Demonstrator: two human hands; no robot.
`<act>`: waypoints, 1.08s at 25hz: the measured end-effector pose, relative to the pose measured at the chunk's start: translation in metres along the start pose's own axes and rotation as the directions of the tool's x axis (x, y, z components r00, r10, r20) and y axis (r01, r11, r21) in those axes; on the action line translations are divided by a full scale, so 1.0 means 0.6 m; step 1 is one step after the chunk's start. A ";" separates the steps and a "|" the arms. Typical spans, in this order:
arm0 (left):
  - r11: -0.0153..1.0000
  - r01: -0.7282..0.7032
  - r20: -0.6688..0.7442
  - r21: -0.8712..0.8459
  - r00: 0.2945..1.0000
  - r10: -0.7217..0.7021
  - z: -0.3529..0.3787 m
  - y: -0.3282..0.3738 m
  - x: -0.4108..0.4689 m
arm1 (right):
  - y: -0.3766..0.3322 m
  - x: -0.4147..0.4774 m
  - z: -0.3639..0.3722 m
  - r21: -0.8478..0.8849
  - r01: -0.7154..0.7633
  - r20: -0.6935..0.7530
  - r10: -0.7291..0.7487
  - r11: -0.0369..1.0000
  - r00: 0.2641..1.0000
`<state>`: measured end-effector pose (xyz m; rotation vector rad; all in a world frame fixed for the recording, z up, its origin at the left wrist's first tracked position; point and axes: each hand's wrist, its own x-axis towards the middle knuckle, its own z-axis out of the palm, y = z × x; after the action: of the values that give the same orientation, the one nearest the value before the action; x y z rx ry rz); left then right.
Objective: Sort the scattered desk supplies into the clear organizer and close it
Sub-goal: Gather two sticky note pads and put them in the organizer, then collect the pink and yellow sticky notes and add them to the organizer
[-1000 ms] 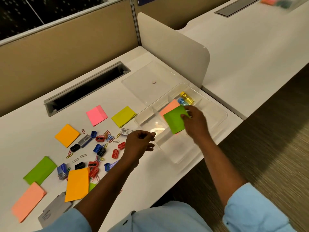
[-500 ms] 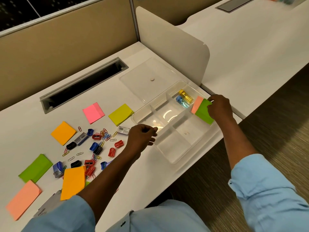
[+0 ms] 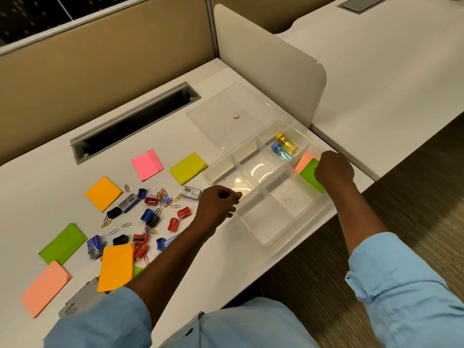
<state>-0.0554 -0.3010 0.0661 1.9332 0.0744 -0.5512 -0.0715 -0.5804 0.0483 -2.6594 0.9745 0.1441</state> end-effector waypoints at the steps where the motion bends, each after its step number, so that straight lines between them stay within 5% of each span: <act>1: 1.000 -0.005 -0.003 0.004 1.000 0.005 0.001 -0.001 0.001 | -0.002 -0.003 0.002 -0.009 -0.001 -0.003 0.001 1.000 1.000; 6: 0.999 -0.031 -0.032 0.031 0.999 0.032 -0.002 -0.004 0.003 | -0.022 -0.023 -0.001 -0.010 0.008 -0.167 -0.010 1.000 0.986; 14: 0.998 -0.015 -0.136 0.063 0.990 0.024 -0.042 -0.020 0.007 | -0.170 -0.077 0.022 0.194 0.374 -0.290 -0.312 0.907 0.905; 21: 0.995 0.082 -0.316 0.060 0.947 -0.059 -0.135 -0.043 0.025 | -0.345 -0.120 0.072 0.175 0.605 -0.142 -0.588 0.777 0.796; 27: 0.993 0.098 -0.465 0.072 0.884 -0.053 -0.234 -0.053 0.073 | -0.463 -0.106 0.121 0.104 0.568 0.141 -0.578 0.816 0.804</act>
<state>0.0221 -0.1720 0.0658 2.1265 0.4382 -0.1320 0.0596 -0.3177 0.0605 -2.7015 0.0876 0.1916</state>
